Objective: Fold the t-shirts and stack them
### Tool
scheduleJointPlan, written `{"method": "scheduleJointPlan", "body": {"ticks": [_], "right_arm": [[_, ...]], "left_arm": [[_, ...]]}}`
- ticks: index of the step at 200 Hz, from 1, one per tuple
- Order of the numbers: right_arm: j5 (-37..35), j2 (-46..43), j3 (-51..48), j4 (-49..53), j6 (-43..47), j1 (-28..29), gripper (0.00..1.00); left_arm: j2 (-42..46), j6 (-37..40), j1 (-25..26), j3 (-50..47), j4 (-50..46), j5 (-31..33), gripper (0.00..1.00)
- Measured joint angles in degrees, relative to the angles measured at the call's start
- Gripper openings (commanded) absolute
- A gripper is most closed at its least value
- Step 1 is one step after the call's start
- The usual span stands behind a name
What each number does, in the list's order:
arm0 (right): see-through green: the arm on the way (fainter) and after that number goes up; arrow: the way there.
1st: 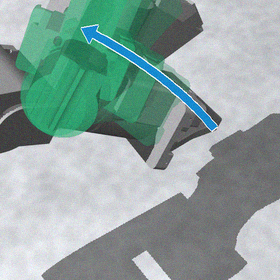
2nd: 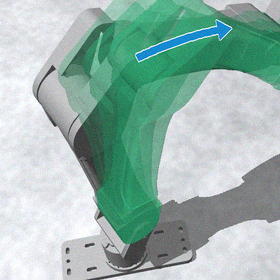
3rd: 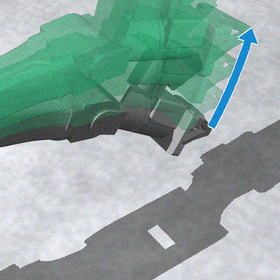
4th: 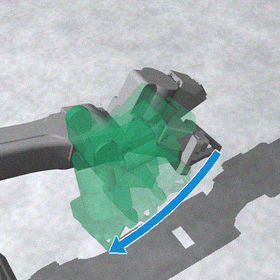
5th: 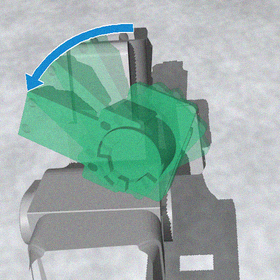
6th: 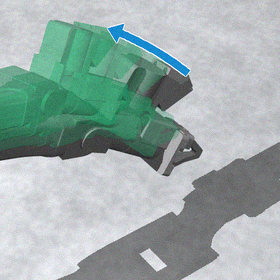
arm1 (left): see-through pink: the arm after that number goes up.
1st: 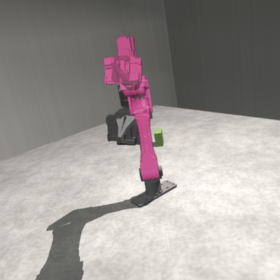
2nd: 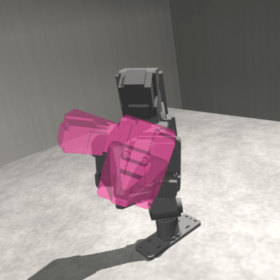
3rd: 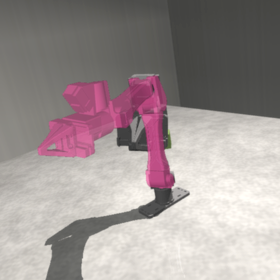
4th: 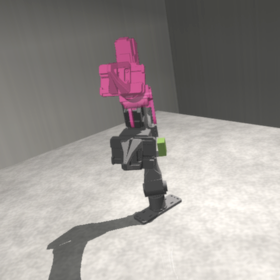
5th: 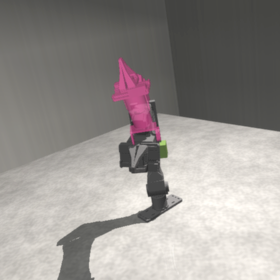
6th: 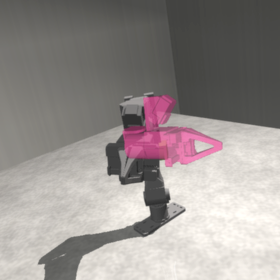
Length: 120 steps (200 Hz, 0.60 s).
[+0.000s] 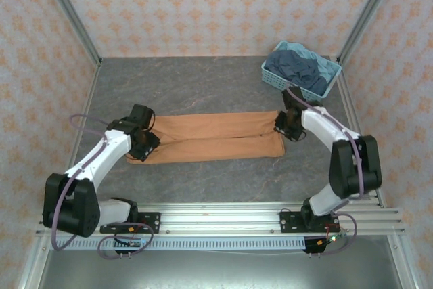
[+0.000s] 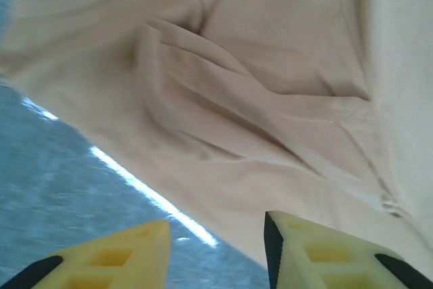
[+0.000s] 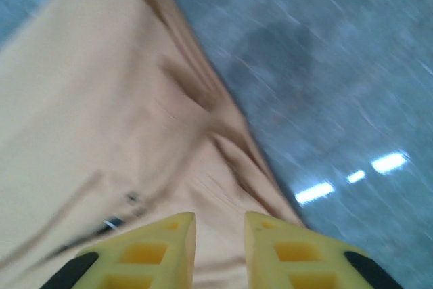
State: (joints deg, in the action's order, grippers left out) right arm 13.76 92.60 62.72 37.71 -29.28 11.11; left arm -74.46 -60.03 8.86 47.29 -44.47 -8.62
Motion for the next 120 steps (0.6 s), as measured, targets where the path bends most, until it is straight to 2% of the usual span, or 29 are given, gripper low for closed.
{"method": "scheduleJointPlan", "body": {"ticks": [40,72,93,120], "right_arm": [[-0.1,14.4,15.0,-1.7,4.5,2.6,0.19],[-1.0,22.6,18.4,-0.8,5.6,3.5,0.15],[-2.1,21.0,15.8,-0.8,4.8,3.5,0.15],[-2.1,13.1,4.3,-1.1,1.0,3.7,0.15]], "left_arm": [[-10.9,-6.8,0.1,3.1,3.1,0.0,0.33],[-21.7,-7.6,-0.8,9.9,4.6,0.5,0.29],[-27.6,-6.8,-2.2,15.7,3.7,0.6,0.28],[-39.7,-2.1,-3.6,31.9,2.7,1.3,0.29]]}}
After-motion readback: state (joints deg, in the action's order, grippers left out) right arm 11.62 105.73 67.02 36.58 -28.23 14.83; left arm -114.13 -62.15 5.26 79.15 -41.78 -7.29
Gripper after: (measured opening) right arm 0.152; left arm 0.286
